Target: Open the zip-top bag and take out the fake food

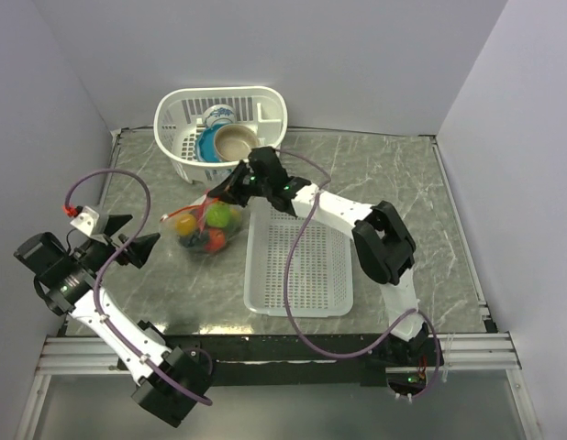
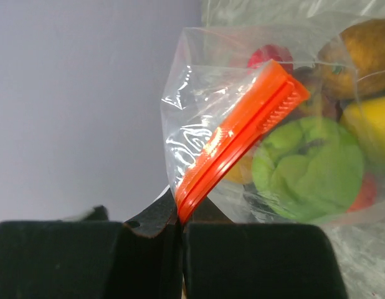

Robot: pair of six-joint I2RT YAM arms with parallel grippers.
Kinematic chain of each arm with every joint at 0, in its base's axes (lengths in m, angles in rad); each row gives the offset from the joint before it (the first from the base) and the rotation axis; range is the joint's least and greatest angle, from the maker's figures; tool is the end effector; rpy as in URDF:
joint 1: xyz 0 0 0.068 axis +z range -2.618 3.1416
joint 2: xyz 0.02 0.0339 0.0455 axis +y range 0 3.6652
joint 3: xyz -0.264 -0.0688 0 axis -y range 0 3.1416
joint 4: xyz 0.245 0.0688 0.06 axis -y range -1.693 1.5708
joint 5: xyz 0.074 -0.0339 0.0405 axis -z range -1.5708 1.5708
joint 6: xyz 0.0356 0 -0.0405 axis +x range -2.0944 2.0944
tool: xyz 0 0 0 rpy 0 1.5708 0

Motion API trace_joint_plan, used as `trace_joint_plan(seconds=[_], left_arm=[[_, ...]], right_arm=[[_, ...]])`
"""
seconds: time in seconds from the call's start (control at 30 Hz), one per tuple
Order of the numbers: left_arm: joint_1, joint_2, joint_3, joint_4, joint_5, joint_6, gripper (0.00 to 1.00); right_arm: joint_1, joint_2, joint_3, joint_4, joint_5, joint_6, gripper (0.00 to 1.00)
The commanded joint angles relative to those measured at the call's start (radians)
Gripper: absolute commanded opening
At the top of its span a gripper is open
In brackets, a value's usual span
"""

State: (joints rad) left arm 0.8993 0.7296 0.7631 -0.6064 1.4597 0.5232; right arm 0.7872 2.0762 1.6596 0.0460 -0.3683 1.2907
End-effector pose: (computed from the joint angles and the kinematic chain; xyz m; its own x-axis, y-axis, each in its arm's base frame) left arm 0.1095 0.0810 0.3154 -0.0759 -0.0065 -0.9971 0.5434 0.8382 -0.0468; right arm 0.3411 0.3605 0.2614 -0.9334 0.3334 -0.1324 -0.0025 0.3629 0.9318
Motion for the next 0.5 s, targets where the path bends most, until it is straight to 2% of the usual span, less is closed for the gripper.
trace_joint_plan(seconds=[0.0,0.07,0.17,0.2,0.27,0.3,0.33,0.37,0.47], left_arm=[[-0.02,0.03,-0.028,0.206,0.232,-0.105,0.97],[-0.048,0.106,-0.025,0.191,0.234,-0.088,0.97],[-0.115,0.238,0.039,-0.147,0.232,0.285,0.97],[-0.141,0.273,0.056,-0.358,0.232,0.528,0.97],[-0.241,0.386,0.116,-0.528,0.232,0.717,0.97],[-0.279,0.43,0.139,-0.617,0.234,0.926,0.97],[-0.36,0.473,0.184,-0.757,0.235,1.021,0.97],[-0.394,0.546,0.202,-0.762,0.235,0.999,0.97],[-0.487,0.612,0.213,-0.76,0.235,1.043,0.97]], right_arm=[[-0.035,-0.03,-0.003,0.042,-0.017,0.084,0.0],[-0.06,-0.028,-0.026,0.075,-0.049,0.12,0.0],[-0.075,-0.031,-0.083,0.156,-0.102,0.16,0.0],[-0.078,-0.042,-0.098,0.164,-0.106,0.157,0.0],[-0.078,-0.051,-0.112,0.164,-0.113,0.144,0.0],[-0.08,-0.063,-0.132,0.182,-0.126,0.147,0.0],[-0.082,-0.07,-0.148,0.198,-0.13,0.15,0.0],[-0.083,-0.077,-0.164,0.216,-0.135,0.163,0.0],[-0.095,-0.094,-0.192,0.242,-0.153,0.164,0.0]])
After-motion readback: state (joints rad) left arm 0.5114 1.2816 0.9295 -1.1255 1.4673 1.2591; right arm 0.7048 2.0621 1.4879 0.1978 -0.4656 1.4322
